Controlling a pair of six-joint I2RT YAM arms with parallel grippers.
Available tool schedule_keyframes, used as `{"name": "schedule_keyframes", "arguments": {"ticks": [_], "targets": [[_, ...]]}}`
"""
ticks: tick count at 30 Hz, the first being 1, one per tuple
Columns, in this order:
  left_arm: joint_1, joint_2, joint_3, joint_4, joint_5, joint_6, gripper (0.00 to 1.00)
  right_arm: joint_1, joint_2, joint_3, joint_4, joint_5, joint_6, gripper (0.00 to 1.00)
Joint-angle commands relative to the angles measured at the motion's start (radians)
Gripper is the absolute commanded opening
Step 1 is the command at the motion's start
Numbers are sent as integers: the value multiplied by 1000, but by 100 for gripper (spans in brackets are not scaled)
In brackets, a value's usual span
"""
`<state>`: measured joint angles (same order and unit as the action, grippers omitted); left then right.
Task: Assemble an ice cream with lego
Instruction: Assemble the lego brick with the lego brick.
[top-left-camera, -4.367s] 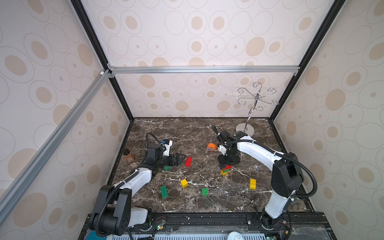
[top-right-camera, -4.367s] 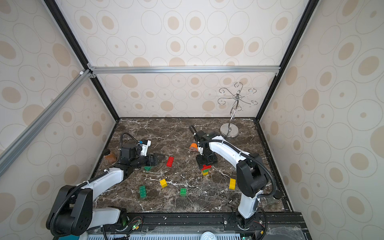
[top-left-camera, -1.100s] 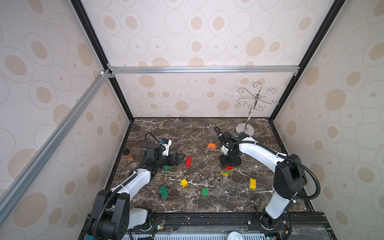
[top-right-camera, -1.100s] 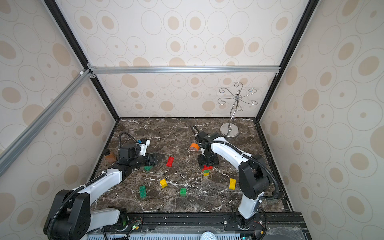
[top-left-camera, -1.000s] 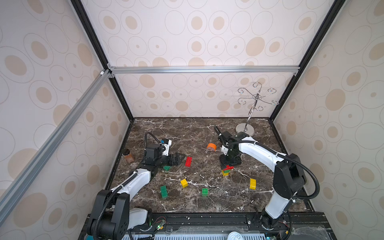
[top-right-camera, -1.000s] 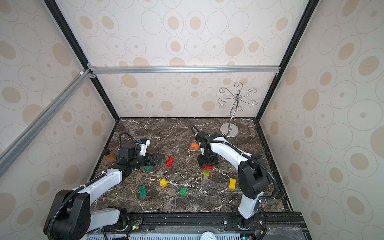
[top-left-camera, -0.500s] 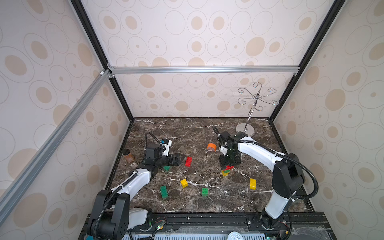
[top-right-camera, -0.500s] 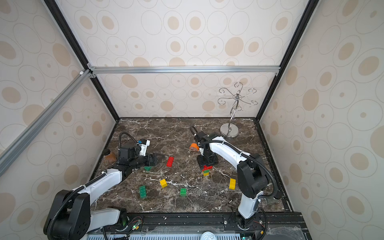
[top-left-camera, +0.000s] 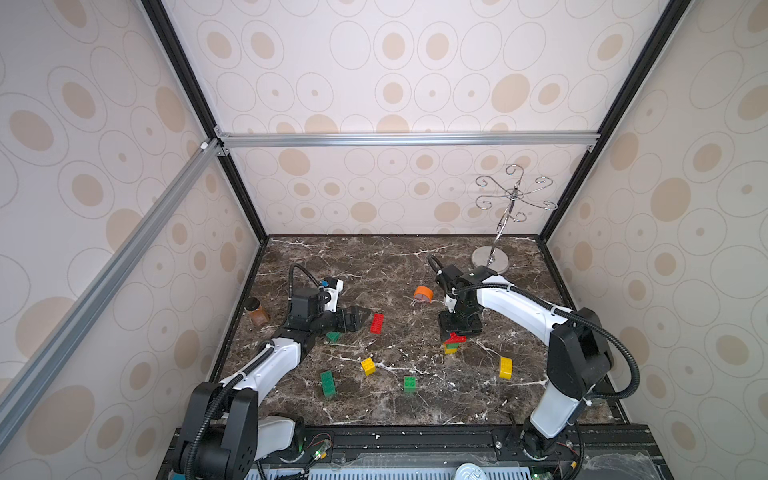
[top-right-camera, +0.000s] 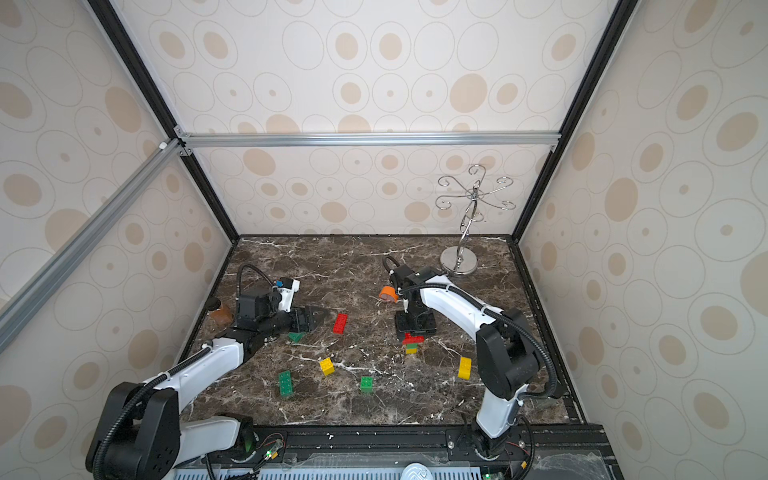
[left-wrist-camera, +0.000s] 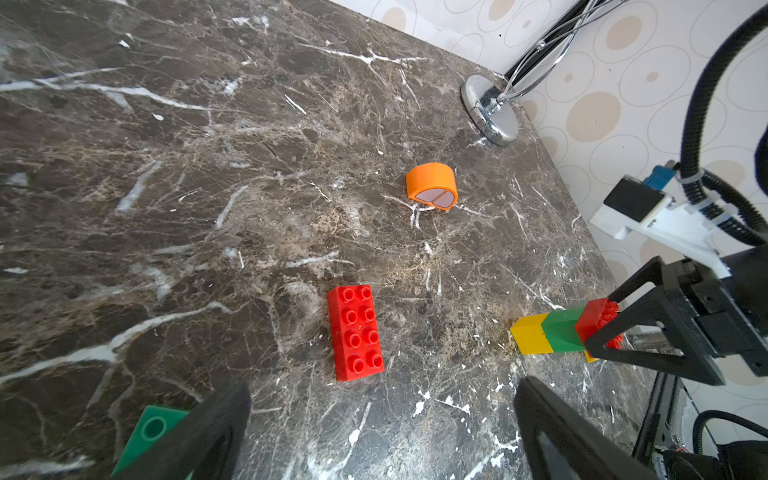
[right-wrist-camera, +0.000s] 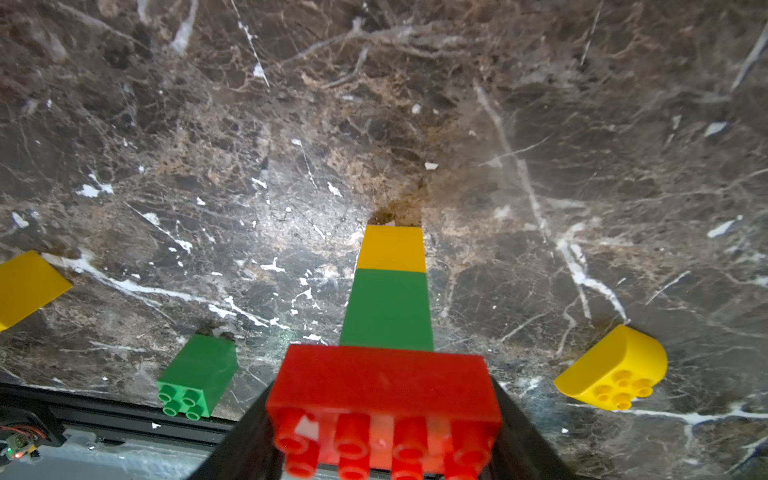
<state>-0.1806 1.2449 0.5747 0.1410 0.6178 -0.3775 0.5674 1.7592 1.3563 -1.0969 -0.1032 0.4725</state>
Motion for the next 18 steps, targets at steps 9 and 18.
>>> {"name": "schedule_keyframes", "arguments": {"ticks": [9,18], "targets": [[-3,-24,29,0,-7,19,100,11,148,-145,-14,-12,23,30],[-4,-27,30,-1,-19,18,100,17,91,-83,-39,-2,104,47]]}}
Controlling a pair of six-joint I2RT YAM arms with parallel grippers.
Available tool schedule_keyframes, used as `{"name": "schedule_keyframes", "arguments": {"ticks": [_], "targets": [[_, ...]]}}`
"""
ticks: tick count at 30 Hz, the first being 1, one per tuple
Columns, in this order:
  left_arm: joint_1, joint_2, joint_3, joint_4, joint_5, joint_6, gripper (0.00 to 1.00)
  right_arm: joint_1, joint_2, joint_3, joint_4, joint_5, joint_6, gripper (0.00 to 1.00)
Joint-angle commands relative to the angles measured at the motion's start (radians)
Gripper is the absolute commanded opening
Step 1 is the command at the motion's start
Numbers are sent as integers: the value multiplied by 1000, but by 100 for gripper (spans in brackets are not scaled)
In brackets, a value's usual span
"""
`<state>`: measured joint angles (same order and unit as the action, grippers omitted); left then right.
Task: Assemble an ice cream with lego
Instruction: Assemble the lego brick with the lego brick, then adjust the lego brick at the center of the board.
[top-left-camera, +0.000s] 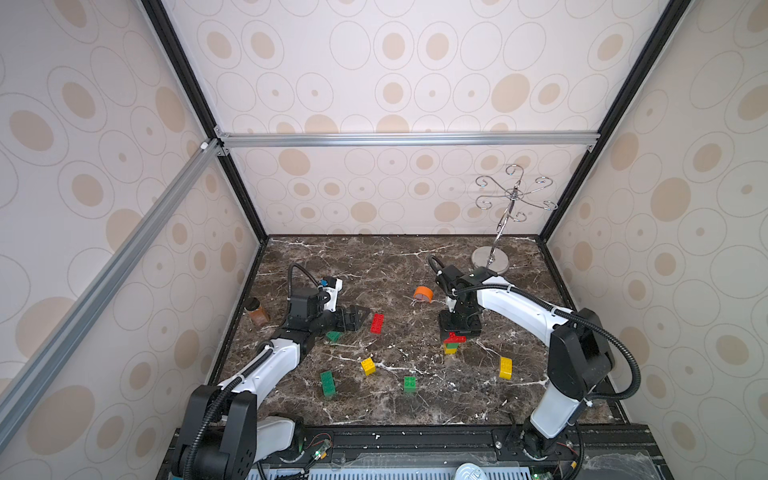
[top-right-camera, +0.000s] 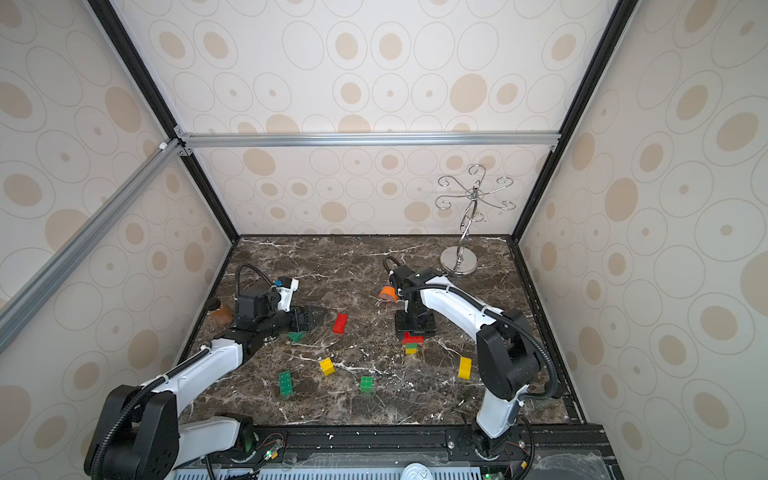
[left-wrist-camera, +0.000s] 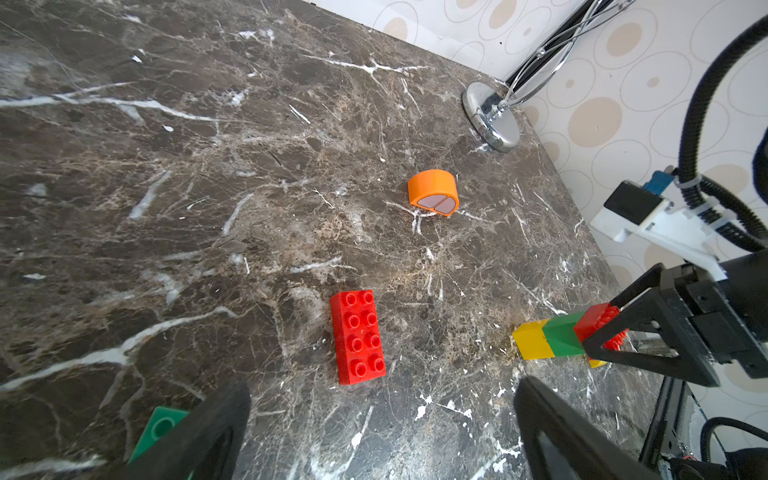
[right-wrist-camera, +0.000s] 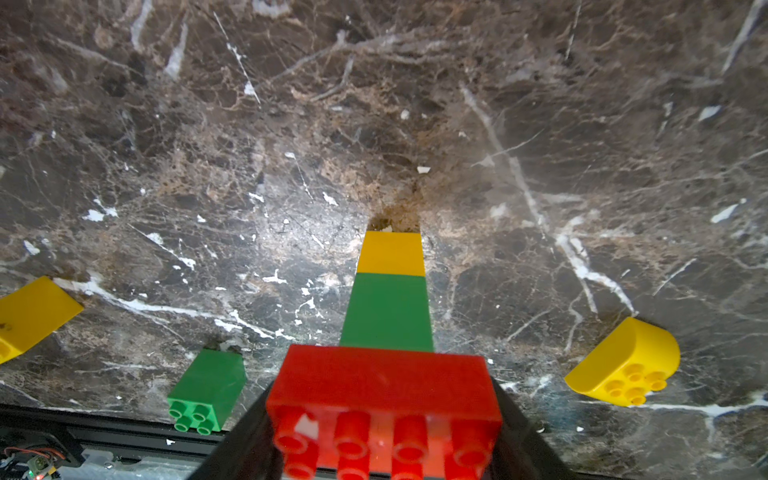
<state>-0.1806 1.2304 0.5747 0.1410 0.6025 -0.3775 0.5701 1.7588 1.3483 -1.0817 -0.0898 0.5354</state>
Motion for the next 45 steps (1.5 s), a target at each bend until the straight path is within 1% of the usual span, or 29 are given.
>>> {"name": "schedule_keyframes", "arguments": {"ticks": [1,5,18,23,28,30,34,38,42,45], "targets": [[-3,-11,31,0,-3,18,100,13,86,-66,-61,-10,41,50],[-3,-14,29,5,-4,15,100,13,77,-32,-82,13,37,56],[-4,-32,24,-3,-15,18,100,13,33,-6,-67,-7,43,70],[-3,-34,24,-4,-18,18,100,13,12,8,-64,-8,43,77],[-3,-39,23,-5,-21,18,100,13,-10,16,-62,-15,38,81],[-3,-43,24,-11,-29,20,100,16,-36,23,-75,3,35,83],[-3,-52,25,-35,-74,16,100,31,-109,71,-150,69,29,85],[-11,-29,50,-71,-127,8,100,64,-161,132,-218,114,31,86],[-92,36,126,-139,-265,5,99,82,-184,192,-259,150,34,88],[-160,116,179,-155,-298,-33,98,83,-195,226,-273,175,25,88]]}}
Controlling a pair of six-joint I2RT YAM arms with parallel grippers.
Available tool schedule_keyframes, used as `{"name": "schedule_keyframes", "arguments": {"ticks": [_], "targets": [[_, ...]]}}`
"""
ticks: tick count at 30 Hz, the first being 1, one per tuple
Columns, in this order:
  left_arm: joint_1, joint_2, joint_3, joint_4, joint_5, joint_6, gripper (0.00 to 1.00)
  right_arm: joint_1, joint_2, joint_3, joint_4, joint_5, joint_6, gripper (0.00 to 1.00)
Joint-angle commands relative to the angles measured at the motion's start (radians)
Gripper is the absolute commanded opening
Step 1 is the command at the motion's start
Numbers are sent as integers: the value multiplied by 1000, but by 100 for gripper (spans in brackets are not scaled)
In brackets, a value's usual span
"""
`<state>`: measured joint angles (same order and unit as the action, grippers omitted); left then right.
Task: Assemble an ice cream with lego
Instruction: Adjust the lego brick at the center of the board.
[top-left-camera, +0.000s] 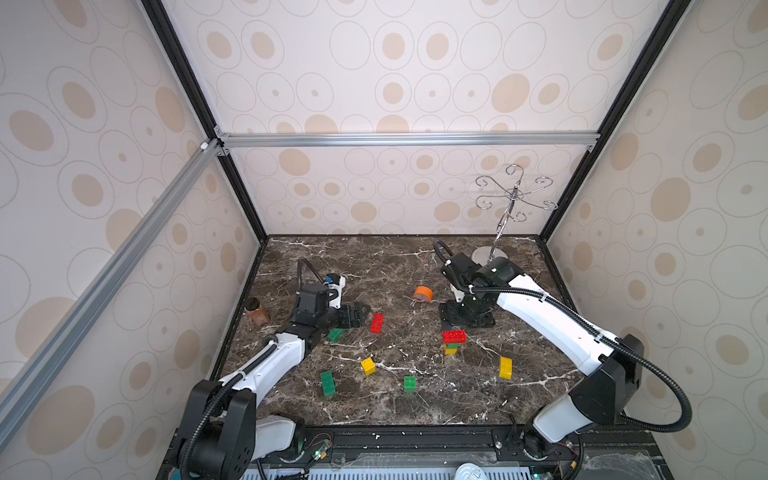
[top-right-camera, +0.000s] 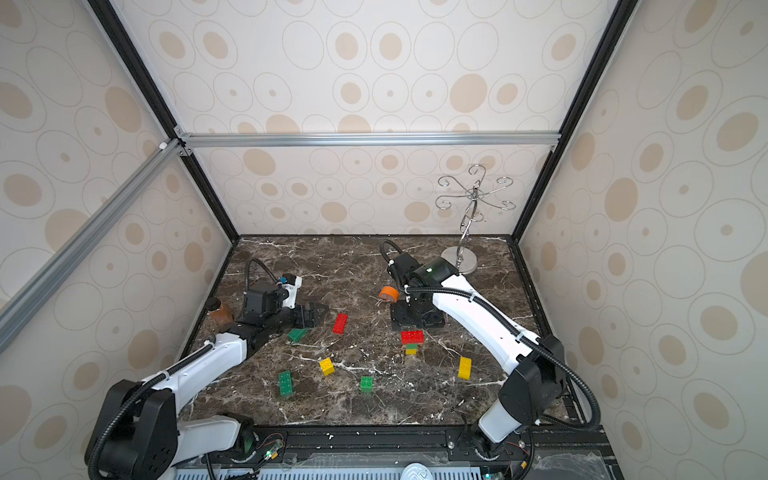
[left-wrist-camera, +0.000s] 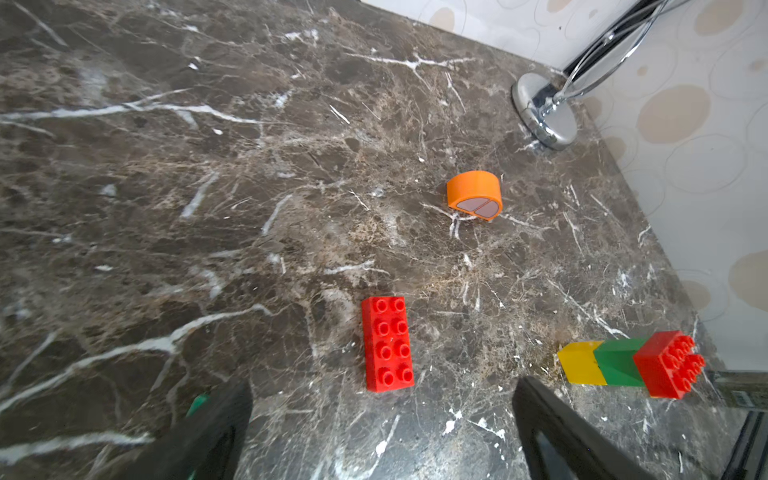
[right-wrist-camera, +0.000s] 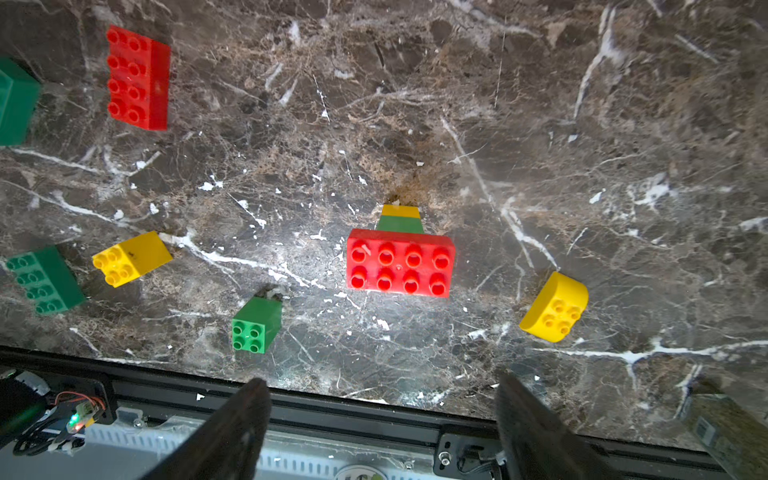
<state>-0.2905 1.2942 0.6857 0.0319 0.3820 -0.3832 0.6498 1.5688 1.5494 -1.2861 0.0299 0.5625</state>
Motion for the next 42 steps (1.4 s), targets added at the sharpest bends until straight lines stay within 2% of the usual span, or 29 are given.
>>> {"name": "schedule_keyframes", "arguments": {"ticks": [1,4,9,16,21,35,39,42], "targets": [[-73,87,86,-52,-88,-40,99,4,-9,36,-72,64,-8,89],[-140,188,149,-87,-153,-51,100,2,-16,64,-81,98,-21,89],[-168,325,215,-86,-169,-105,100,2,-34,65,-80,110,-33,90],[-192,412,238,-95,-181,-133,100,1,-86,24,-68,128,-36,91],[-231,453,273,-86,-130,-142,97,-12,-125,-15,-42,131,-39,92],[-357,534,333,-66,-57,-210,93,-37,-142,-41,-25,115,-69,93],[-357,474,319,-64,-102,-222,96,-38,-140,-43,5,87,-86,93],[-345,377,310,-56,-149,-222,100,-36,-123,-40,51,38,-105,93]]}}
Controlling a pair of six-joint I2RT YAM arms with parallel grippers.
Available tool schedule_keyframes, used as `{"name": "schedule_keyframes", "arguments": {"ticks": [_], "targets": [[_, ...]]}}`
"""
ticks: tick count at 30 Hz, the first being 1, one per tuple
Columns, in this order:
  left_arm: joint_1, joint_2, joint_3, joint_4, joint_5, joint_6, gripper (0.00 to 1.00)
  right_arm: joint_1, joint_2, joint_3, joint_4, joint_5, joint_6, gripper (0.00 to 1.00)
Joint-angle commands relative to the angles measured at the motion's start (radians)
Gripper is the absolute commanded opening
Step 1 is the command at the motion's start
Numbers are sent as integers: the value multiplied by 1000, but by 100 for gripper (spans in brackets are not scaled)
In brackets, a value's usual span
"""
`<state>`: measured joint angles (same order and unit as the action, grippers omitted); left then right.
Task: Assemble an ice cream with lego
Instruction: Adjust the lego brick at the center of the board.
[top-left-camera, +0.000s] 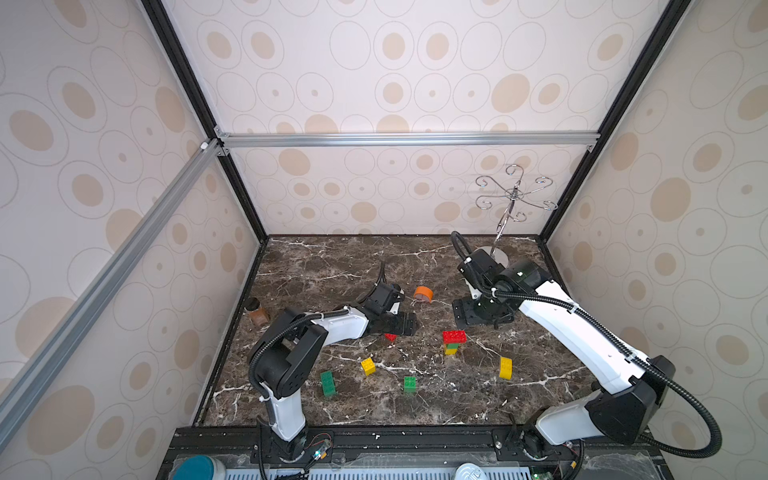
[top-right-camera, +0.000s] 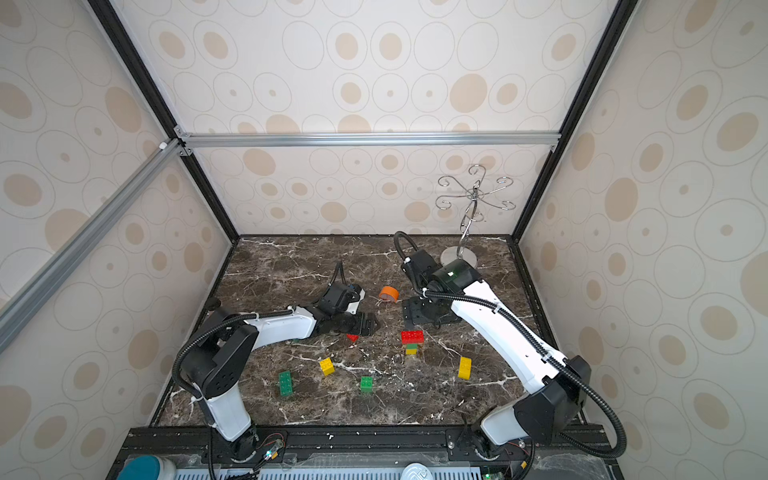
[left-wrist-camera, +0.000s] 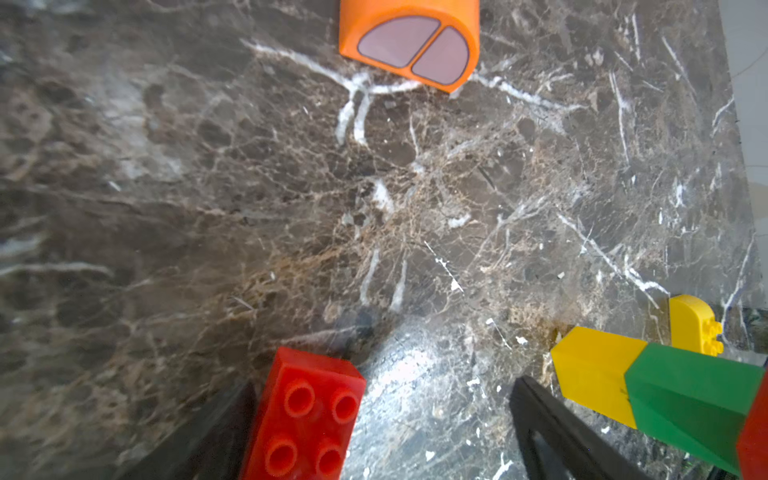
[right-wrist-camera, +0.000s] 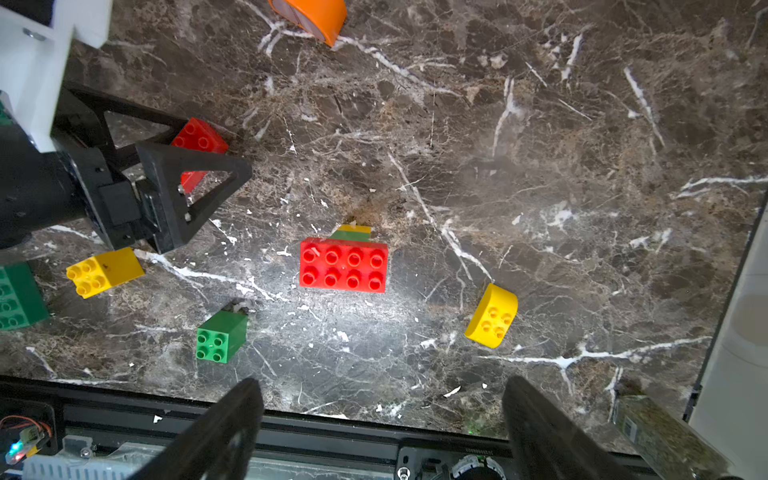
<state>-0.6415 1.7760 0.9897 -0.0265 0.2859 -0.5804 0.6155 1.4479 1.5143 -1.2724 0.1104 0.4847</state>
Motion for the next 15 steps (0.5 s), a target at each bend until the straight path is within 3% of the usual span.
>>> {"name": "schedule_keyframes", "arguments": {"ticks": [1,9,15], "targets": [[16,-145,-3,10,-67,-26,100,0,10,0,55,-57,-35,93],[179,-444,-140,-94,-179,-53,100,74,189,88,167,-148,-153,93],[338,-601,-225,-183,-150,-10,100,131,385,199,205,-242,-290,93]]}}
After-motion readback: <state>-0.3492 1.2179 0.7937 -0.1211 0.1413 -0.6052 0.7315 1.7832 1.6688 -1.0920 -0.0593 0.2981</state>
